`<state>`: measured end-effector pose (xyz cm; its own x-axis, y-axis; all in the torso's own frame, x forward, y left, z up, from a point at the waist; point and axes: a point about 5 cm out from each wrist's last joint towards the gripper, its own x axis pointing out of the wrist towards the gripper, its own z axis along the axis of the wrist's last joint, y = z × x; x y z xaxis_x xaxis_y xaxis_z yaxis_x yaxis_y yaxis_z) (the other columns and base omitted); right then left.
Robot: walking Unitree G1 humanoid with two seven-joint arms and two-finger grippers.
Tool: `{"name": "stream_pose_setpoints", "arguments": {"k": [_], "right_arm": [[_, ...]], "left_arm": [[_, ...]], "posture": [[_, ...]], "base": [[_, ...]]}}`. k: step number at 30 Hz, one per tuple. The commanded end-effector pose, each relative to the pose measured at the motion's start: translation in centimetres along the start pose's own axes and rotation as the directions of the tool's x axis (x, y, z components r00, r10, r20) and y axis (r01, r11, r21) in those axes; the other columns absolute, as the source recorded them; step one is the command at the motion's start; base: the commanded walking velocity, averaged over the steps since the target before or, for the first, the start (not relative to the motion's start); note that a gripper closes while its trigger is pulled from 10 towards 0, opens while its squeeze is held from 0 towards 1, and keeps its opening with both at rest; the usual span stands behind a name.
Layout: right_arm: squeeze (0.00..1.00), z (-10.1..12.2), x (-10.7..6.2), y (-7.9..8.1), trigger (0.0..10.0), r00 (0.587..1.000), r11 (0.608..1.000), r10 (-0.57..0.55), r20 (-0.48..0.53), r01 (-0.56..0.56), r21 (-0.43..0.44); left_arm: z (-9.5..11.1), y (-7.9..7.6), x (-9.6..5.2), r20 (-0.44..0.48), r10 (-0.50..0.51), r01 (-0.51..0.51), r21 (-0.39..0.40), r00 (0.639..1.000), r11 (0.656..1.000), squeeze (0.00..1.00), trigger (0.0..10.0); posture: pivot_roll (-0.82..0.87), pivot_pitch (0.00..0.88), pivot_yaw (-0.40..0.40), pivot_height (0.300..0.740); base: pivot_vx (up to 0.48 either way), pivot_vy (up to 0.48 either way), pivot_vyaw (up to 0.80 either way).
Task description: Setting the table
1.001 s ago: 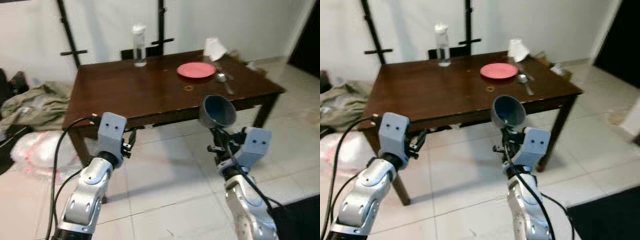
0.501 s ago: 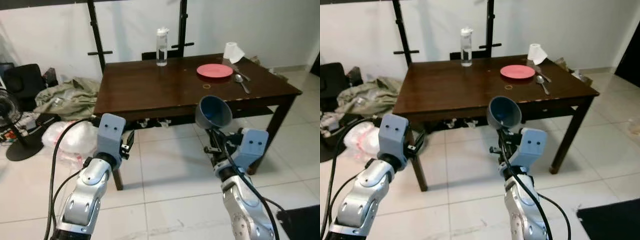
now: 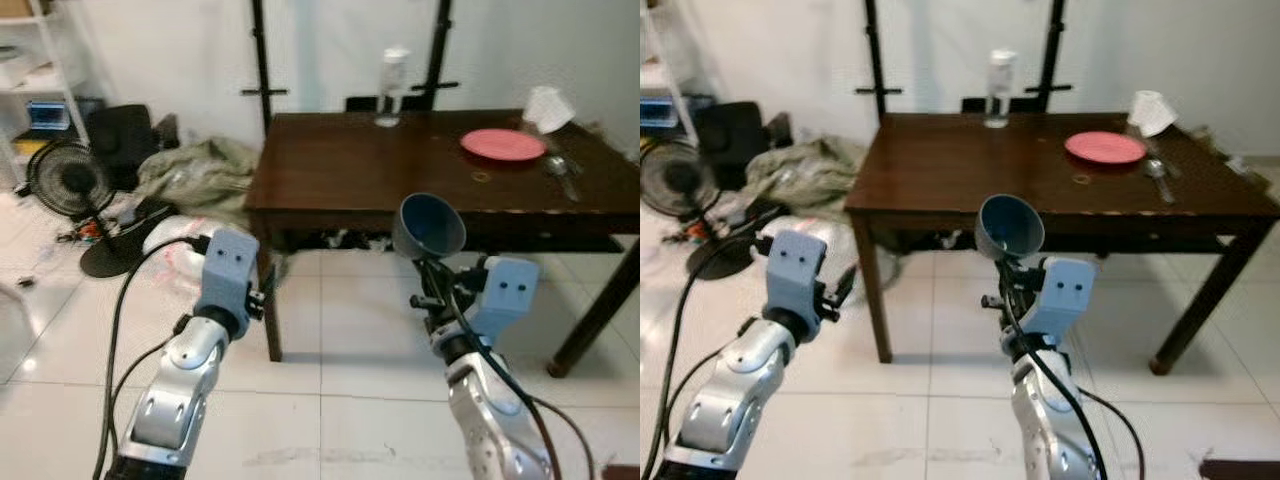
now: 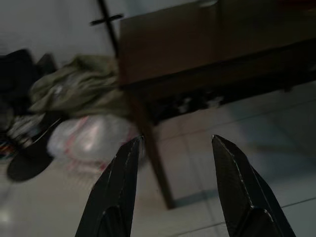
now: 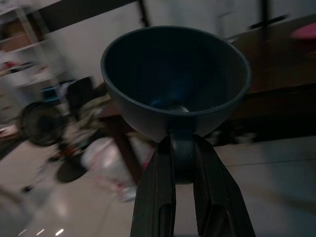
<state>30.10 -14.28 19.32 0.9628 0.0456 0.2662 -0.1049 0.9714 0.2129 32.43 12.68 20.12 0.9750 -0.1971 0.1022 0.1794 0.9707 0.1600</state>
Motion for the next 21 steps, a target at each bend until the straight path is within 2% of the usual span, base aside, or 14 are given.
{"name": "stream_pose_setpoints", "arguments": {"k": [1,21], "right_arm": [[0.0,0.1,-0.05,-0.07,10.0,1.0,1.0,0.001,0.001,-0.001,0.004],[0.0,0.2,0.1,0.26,10.0,1.0,1.0,0.018,0.01,-0.018,0.018]], "left_arm": [[-0.58,0.03,-0.09,-0.03,0.006,-0.006,0.009,1.0,1.0,0.0,10.0],[-0.79,0.48,0.12,-0.045,0.054,-0.053,0.022,0.998,0.998,0.0,10.0]], "posture": [[0.06,0.041,0.106,0.74],[0.06,0.044,0.101,0.74]], "base": [[0.0,0.0,0.78],[0.0,0.0,0.78]]}}
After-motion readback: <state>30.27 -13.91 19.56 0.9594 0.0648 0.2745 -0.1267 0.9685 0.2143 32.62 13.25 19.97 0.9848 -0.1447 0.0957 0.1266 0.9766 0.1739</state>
